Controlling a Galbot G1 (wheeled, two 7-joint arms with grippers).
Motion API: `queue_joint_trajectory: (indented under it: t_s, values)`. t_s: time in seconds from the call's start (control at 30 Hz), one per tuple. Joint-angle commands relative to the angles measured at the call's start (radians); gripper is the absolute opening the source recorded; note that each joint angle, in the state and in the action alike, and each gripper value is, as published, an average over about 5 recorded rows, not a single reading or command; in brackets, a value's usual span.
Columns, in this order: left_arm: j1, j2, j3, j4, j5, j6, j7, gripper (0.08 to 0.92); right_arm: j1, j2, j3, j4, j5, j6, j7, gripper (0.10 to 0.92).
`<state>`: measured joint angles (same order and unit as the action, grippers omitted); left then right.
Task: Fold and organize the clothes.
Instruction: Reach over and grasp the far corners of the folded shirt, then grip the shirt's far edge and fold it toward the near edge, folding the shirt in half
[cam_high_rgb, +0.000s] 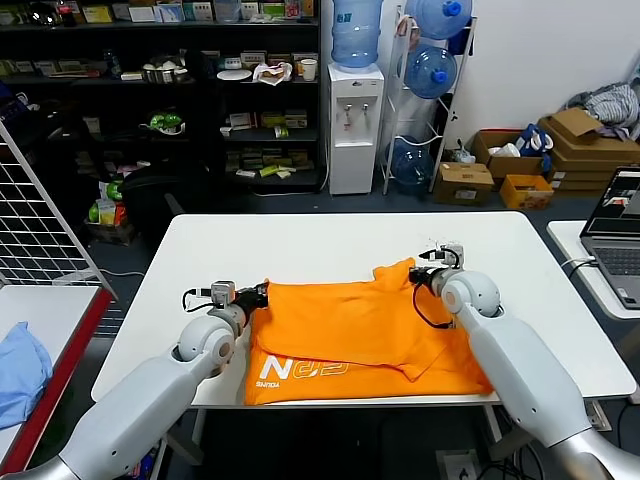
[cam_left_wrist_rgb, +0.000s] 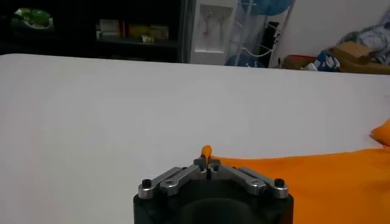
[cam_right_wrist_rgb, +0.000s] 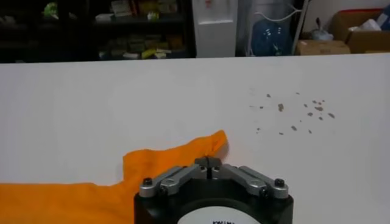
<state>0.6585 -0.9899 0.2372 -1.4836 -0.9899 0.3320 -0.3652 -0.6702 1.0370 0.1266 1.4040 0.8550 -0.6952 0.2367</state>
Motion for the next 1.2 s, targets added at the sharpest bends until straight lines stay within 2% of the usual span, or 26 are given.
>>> queue_joint_trajectory:
  t_s: [0.03,0.3,0.67,1.2]
  values:
    - [0.052,0.042,-0.043,-0.118,0.004,-0.009,-0.010,0.096,-0.086,-0.068,0.057,0.139,0.039,0.021,0.006,0.122]
    - [0.143,0.107,-0.077,-0.297,-0.022,-0.008,-0.030,0.096,-0.230,-0.151,0.135,0.323,0.107,0.019,0.030,0.122]
    - [0.331,0.209,-0.134,-0.527,-0.020,-0.006,-0.051,0.096,-0.465,-0.249,0.242,0.578,0.160,-0.009,0.086,0.122]
    - [0.467,0.245,-0.144,-0.633,0.007,0.001,-0.078,0.096,-0.729,-0.323,0.379,0.763,0.202,-0.052,0.166,0.122]
